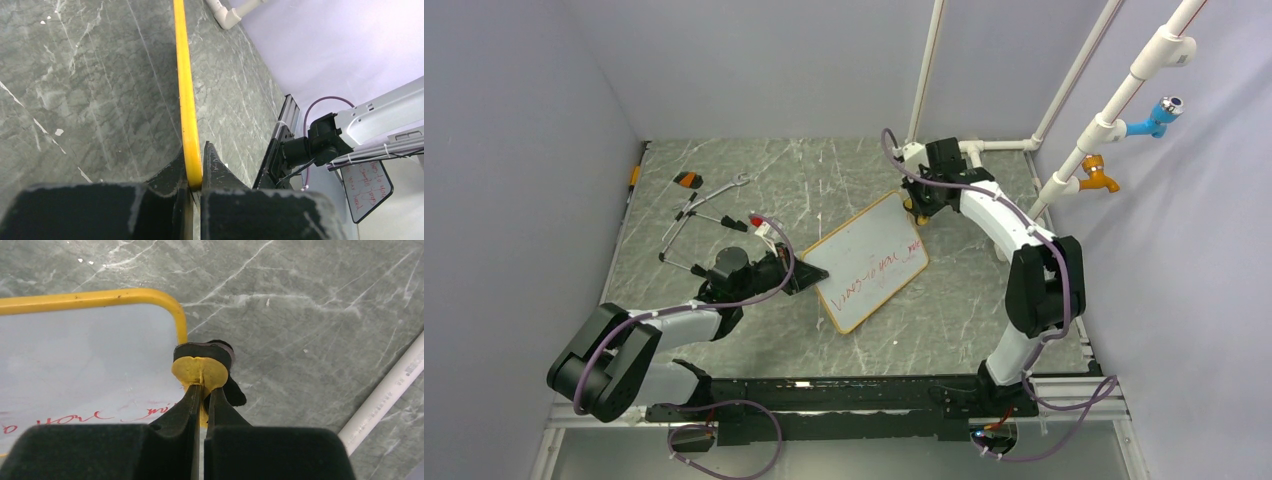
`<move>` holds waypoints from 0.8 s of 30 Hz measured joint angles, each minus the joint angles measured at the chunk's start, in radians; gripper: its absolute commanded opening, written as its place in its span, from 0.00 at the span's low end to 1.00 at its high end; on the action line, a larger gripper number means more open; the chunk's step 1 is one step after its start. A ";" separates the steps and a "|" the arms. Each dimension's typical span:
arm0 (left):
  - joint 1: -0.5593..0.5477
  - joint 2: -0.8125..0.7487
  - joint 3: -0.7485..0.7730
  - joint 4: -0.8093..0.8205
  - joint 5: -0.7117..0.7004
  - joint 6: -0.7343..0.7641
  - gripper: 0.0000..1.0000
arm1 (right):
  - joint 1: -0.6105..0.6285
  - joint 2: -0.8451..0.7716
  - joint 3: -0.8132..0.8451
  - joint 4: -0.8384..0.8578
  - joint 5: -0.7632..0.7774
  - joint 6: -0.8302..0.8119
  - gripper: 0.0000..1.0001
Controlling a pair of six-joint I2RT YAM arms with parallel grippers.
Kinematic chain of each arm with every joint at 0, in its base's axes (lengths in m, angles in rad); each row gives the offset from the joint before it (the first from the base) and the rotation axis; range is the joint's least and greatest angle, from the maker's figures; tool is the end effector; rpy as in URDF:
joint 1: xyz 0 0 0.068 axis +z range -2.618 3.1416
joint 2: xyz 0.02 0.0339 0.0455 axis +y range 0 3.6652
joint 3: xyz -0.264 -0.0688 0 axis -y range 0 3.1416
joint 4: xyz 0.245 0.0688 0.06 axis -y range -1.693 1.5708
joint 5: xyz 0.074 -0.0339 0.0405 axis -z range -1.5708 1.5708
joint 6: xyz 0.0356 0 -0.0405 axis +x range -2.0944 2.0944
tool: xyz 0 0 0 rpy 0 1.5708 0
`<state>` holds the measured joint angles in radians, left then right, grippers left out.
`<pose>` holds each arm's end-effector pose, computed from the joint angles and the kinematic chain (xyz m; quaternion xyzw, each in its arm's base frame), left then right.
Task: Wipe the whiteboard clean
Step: Erase the whiteboard at the center of the board.
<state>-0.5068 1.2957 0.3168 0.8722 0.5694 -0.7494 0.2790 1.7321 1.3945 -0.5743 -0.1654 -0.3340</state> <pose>0.1989 -0.1324 0.1867 0.1000 0.7313 -0.5460 0.3963 0.3639 0.1104 0.2633 -0.3100 0.8910 0.0693 0.3244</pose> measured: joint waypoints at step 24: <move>-0.010 -0.037 0.000 -0.059 -0.016 -0.037 0.00 | 0.158 -0.111 -0.253 0.089 0.351 -0.068 0.00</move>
<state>-0.5171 1.2583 0.3168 0.8135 0.5537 -0.7868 0.4374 1.6211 1.1419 -0.4858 0.1860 -0.4019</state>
